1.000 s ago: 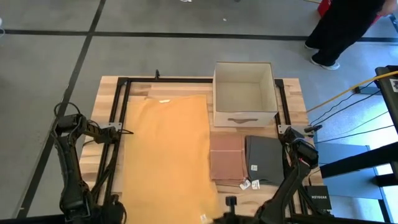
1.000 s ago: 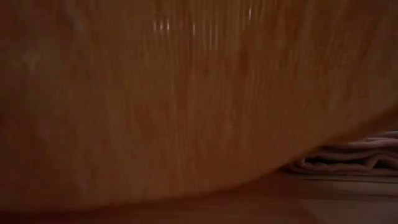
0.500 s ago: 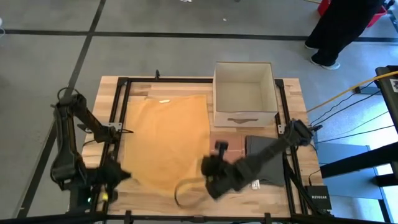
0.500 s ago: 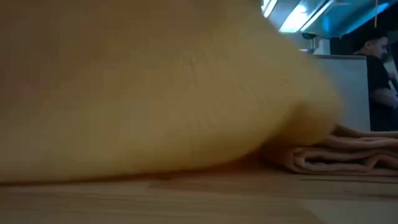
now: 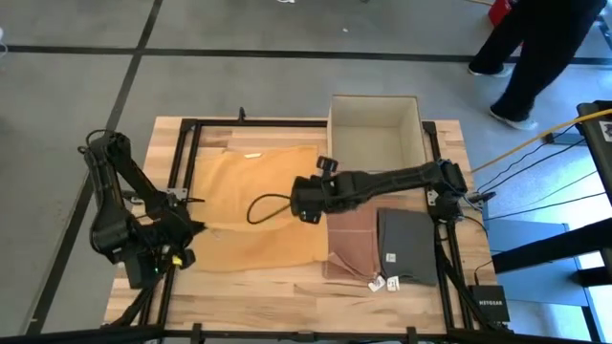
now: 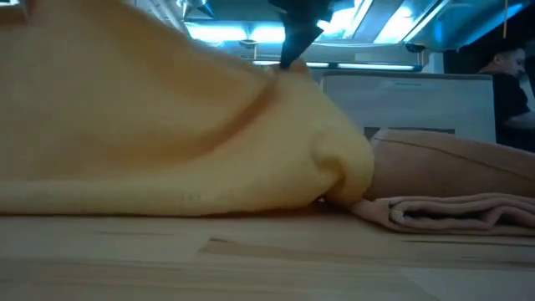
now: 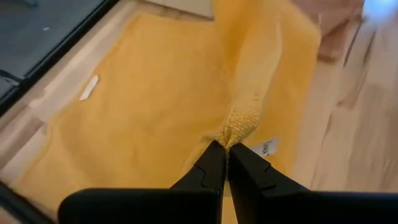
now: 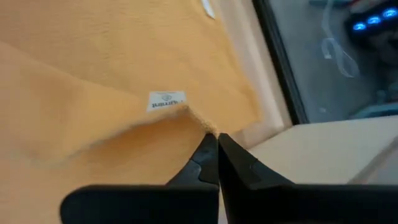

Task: Fold towel
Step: Fold the yellow towel

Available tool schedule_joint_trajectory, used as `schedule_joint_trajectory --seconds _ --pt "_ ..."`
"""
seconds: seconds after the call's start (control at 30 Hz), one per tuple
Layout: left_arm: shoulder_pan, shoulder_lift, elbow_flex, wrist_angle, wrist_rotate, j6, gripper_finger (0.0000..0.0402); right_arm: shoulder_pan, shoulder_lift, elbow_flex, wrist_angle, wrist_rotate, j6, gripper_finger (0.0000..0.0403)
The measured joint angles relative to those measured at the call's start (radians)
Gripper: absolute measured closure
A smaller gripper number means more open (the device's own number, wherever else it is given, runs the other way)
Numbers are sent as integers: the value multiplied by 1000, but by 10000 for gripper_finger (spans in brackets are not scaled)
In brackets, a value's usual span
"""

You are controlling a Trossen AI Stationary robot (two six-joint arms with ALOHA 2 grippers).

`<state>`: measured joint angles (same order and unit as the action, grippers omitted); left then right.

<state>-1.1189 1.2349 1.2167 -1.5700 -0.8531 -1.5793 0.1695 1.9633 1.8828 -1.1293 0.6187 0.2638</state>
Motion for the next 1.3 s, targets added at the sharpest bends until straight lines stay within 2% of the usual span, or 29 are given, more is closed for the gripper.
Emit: schedule_joint_trajectory --seconds 0.13,0.33,0.57,0.77,0.93,1.1,1.3 --pt "41 -51 -26 -4 -58 -10 396 -56 0 1 86 -149 -106 402" --pt "166 -124 -56 0 -162 78 396 -149 0 1 138 -162 -280 402" --pt "336 -240 -124 -1 -123 240 396 -291 1 -13 132 -271 -354 402" --pt "446 -423 -225 -2 -99 282 396 -360 9 -13 158 -361 -402 402" --pt "541 -574 -294 -3 -122 315 396 -400 47 -13 191 -369 -429 402" --pt "613 -664 -361 -2 -163 373 396 -447 93 -13 188 -359 -428 402" --pt "655 -692 -373 0 -158 374 396 -487 98 -13 151 -213 -427 402"
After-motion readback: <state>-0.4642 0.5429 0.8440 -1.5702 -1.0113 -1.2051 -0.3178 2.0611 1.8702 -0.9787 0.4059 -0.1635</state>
